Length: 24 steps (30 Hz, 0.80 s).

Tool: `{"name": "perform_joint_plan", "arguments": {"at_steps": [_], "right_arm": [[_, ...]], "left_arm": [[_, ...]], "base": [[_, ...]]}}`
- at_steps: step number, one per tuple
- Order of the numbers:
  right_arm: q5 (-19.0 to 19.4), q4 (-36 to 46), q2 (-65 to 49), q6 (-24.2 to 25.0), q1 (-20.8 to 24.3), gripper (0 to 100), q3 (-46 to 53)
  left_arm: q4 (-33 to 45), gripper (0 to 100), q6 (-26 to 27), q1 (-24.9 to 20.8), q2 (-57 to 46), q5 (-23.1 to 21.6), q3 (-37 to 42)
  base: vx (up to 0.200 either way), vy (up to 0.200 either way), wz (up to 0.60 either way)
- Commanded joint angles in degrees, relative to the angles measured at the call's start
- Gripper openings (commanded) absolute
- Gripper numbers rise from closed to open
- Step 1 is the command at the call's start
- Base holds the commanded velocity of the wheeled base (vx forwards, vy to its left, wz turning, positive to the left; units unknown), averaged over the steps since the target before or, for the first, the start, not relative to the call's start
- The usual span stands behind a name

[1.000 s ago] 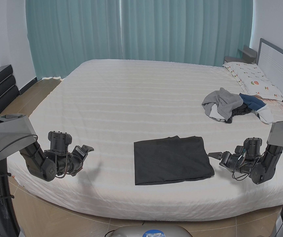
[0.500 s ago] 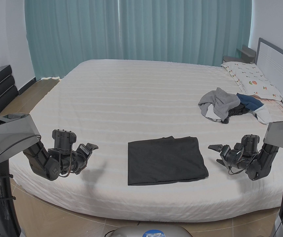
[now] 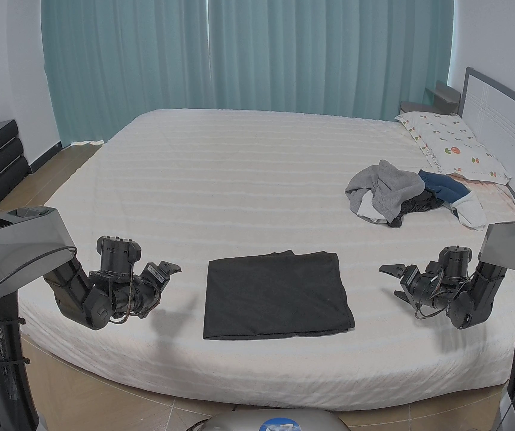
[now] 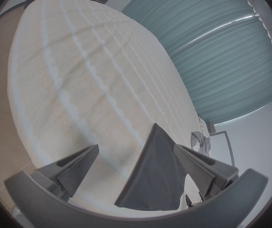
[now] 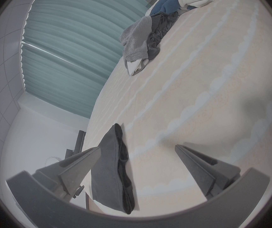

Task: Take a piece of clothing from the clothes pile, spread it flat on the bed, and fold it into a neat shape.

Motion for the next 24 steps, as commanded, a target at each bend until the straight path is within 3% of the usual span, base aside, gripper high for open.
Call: {"name": "perform_joint_plan", "arguments": {"at_steps": [1, 6, 13, 18, 24], "right_arm": [[0.1, 0.0, 0.1, 0.0, 0.0, 100, 0.1], [0.1, 0.0, 0.1, 0.0, 0.0, 100, 0.0], [0.0, 0.0, 0.1, 0.0, 0.2, 100, 0.1], [0.0, 0.0, 0.1, 0.0, 0.2, 100, 0.2], [-0.1, 0.0, 0.3, 0.0, 0.4, 100, 0.0]], "left_arm": [[0.1, 100, 0.1, -0.2, 0.1, 0.0, 0.1], [0.0, 100, 1.0, -1.5, 0.9, 0.1, 0.2], [-0.8, 100, 9.9, -3.5, 4.0, 0.1, -1.4], [-5.1, 100, 14.6, -5.7, 6.7, -0.5, -2.8], [-10.6, 100, 16.2, -7.8, 10.8, -1.6, -4.8]], "base": [[0.000, 0.000, 0.00], [0.000, 0.000, 0.00], [0.000, 0.000, 0.00], [0.000, 0.000, 0.00], [0.000, 0.000, 0.00]]}}
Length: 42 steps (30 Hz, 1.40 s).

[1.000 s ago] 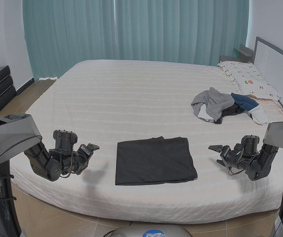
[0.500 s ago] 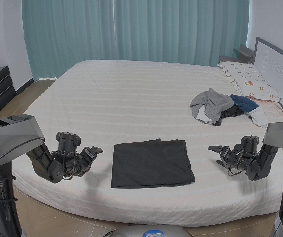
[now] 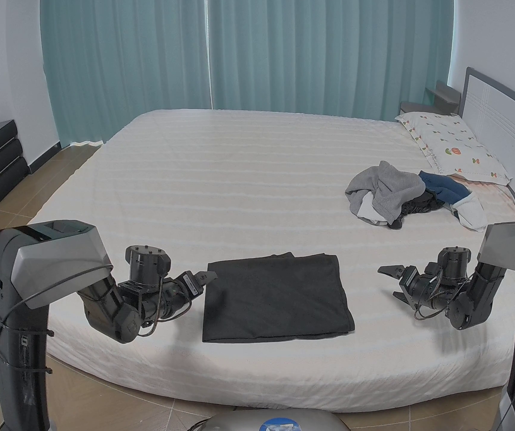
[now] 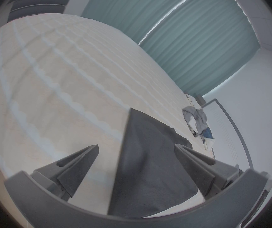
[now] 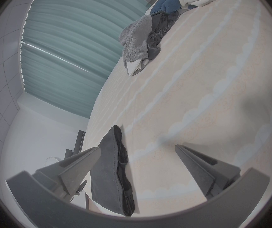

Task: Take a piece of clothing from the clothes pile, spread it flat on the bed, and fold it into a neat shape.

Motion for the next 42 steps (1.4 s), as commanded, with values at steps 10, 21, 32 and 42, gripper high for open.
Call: {"name": "perform_joint_plan", "arguments": {"at_steps": [10, 21, 32, 42], "right_arm": [[-0.3, 0.0, 0.3, 0.0, 0.2, 100, -0.7], [-0.4, 0.0, 0.7, 0.1, 0.4, 100, -1.0], [-0.4, 0.0, 0.9, 0.0, 0.4, 100, -1.1], [-0.5, 0.0, 0.9, 0.0, 0.4, 100, -1.1]], "left_arm": [[-0.4, 100, 1.6, -2.8, 4.5, -0.3, -3.0], [-0.8, 100, 4.1, -3.7, 6.7, 1.0, -4.3], [-0.9, 100, 3.9, -4.0, 7.1, 1.7, -5.5], [-0.6, 0, 3.8, -4.2, 7.3, 1.8, -5.8]], "base": [[0.000, 0.000, 0.00], [0.000, 0.000, 0.00], [0.000, 0.000, 0.00], [0.000, 0.000, 0.00]]}}
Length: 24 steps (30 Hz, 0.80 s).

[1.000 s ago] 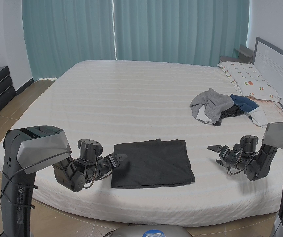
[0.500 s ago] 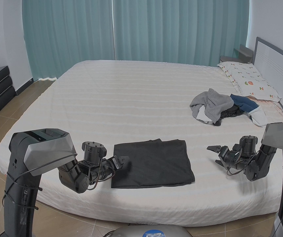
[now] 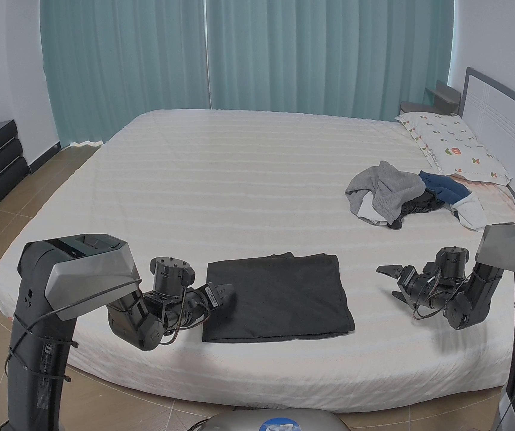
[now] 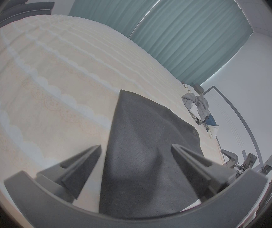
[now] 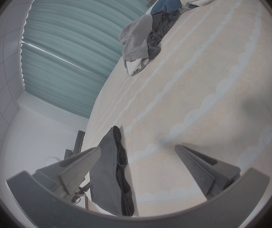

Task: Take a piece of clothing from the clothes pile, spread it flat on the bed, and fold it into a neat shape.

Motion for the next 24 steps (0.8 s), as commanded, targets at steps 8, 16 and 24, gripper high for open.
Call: {"name": "perform_joint_plan", "arguments": {"at_steps": [8, 16, 24], "right_arm": [[0.1, 0.0, 0.0, 0.0, 0.0, 100, 0.0], [0.1, 0.0, 0.0, 0.0, 0.0, 100, 0.1], [0.1, 0.0, 0.0, 0.0, 0.0, 100, 0.1]], "left_arm": [[-0.1, 0, -0.2, -0.1, 0.5, 1.9, -0.8], [-0.2, 0, -0.3, 0.1, 0.5, 3.7, -0.9], [-0.2, 0, -0.4, 0.0, 0.3, 5.0, -0.9]], "base": [[0.000, 0.000, 0.00], [0.000, 0.000, 0.00], [0.000, 0.000, 0.00]]}}
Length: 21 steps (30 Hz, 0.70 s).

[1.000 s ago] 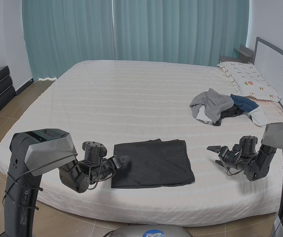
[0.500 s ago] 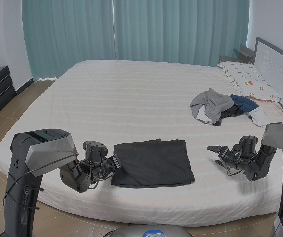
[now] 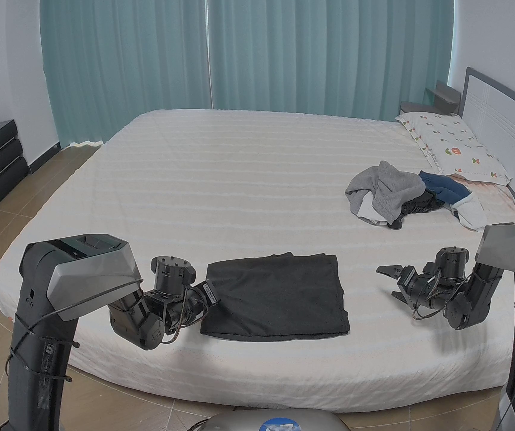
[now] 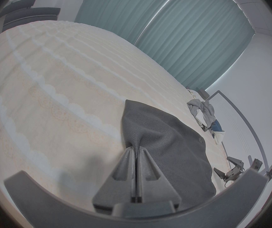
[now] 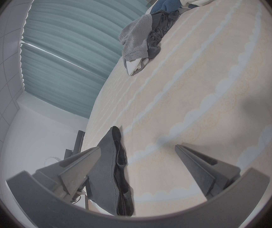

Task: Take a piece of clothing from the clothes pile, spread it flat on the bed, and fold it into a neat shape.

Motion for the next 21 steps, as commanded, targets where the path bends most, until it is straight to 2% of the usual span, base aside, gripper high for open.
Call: {"name": "perform_joint_plan", "arguments": {"at_steps": [1, 8, 14, 21], "right_arm": [[0.0, 0.0, 0.0, 0.0, 0.0, 100, 0.0], [-0.1, 0.0, 0.0, 0.0, 0.1, 100, 0.0], [0.1, 0.0, -0.2, 0.0, 0.1, 100, -0.1], [-0.8, -0.1, -0.4, 0.5, 2.4, 100, 0.2]], "left_arm": [[0.0, 0, -0.1, 0.0, -0.2, 0.1, 0.0], [0.1, 0, -0.2, 0.0, -0.3, 0.1, 0.3], [0.0, 0, -0.2, 0.2, -0.2, 0.1, 0.0], [0.0, 0, -0.2, 0.6, -0.1, 0.2, -0.1]], "base": [[0.000, 0.000, 0.00], [0.000, 0.000, 0.00], [0.000, 0.200, 0.00], [0.000, 0.200, 0.00]]}}
